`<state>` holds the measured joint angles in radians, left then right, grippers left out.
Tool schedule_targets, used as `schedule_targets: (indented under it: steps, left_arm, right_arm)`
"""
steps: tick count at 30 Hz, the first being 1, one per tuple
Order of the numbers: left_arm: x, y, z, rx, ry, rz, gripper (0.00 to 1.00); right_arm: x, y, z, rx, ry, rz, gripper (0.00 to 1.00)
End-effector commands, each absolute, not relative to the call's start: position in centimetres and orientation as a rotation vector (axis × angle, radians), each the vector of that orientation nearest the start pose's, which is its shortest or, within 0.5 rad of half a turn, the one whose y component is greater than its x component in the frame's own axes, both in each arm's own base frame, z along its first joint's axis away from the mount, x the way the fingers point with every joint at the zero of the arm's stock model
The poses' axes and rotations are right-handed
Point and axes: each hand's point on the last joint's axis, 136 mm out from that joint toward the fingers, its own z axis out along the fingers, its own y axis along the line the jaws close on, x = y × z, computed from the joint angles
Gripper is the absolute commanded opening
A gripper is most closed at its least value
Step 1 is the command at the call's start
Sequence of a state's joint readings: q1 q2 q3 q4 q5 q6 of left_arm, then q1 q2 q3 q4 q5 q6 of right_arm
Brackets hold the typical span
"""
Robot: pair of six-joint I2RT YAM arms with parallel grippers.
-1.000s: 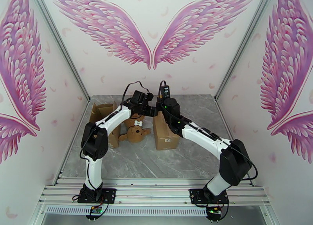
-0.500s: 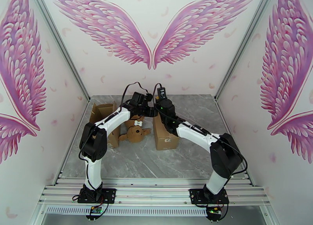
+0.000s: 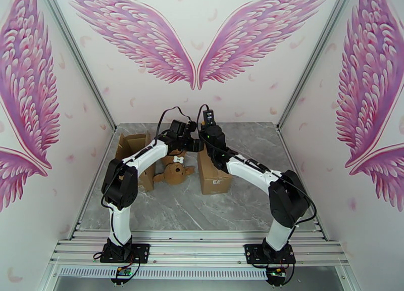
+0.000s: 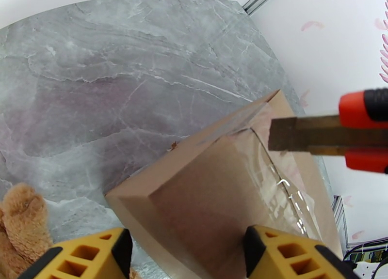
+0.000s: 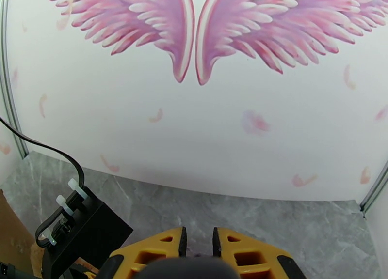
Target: Unpack the express box
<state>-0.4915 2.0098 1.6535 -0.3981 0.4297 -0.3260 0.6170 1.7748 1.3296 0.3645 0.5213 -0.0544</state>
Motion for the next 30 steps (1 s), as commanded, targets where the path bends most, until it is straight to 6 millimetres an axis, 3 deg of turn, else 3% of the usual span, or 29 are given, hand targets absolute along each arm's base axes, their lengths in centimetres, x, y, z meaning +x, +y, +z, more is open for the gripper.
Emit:
schedule_targets:
  steps: [1,12,21,30]
  left_arm:
    - [40.8,-30.9,9.8,0.434,2.654,-0.837,0.65]
    - [40.8,-30.8,9.4,0.434,2.662,-0.835,0.64]
    - [40.7,-30.5,8.9,0.423,2.680,-0.828,0.63]
    - [40.8,-30.5,8.8,0.418,2.681,-0.829,0.63]
  right_arm:
    - [50.1,24.1,31.2,-0.127,1.603,-0.015,0.00]
    - [50.4,23.7,30.4,-0.140,1.611,-0.049,0.00]
    - [50.1,23.6,31.1,-0.156,1.589,-0.049,0.00]
    - [50.2,24.0,29.1,-0.162,1.643,-0.009,0.00]
